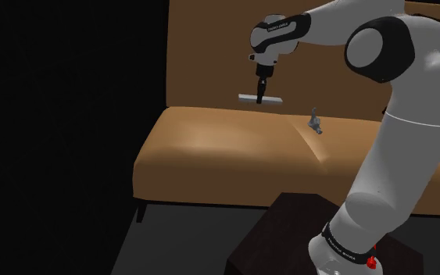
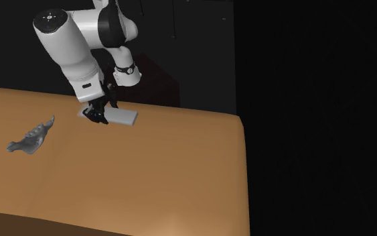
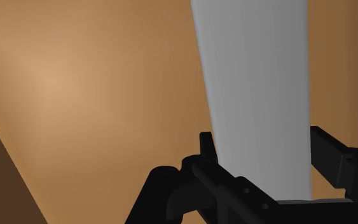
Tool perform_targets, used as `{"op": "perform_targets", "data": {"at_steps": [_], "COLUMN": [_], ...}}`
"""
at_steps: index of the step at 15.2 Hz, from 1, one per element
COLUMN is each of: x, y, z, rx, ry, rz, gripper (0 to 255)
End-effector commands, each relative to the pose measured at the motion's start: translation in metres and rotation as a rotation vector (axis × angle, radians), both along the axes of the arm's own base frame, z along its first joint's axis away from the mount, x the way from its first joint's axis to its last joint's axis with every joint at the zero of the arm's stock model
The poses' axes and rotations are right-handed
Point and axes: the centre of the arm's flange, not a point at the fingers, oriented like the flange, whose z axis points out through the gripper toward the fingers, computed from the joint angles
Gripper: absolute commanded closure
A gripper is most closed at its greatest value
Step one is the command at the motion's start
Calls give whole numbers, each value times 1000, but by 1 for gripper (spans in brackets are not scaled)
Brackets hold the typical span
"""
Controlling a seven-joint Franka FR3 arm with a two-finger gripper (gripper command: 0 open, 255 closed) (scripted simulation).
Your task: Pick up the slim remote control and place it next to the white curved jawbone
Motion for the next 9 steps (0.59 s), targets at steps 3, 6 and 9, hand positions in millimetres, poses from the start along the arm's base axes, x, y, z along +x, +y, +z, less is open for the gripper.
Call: {"op": "perform_targets", "data": {"at_steps": [3,6,9], "x": [-18,-34,-49], "y": [-48,-85,-121], "z": [3,3,3], "rx": [0,0,0], "ry": [0,0,0], "rz": [2,2,2], "gripper": [255,255,255]}}
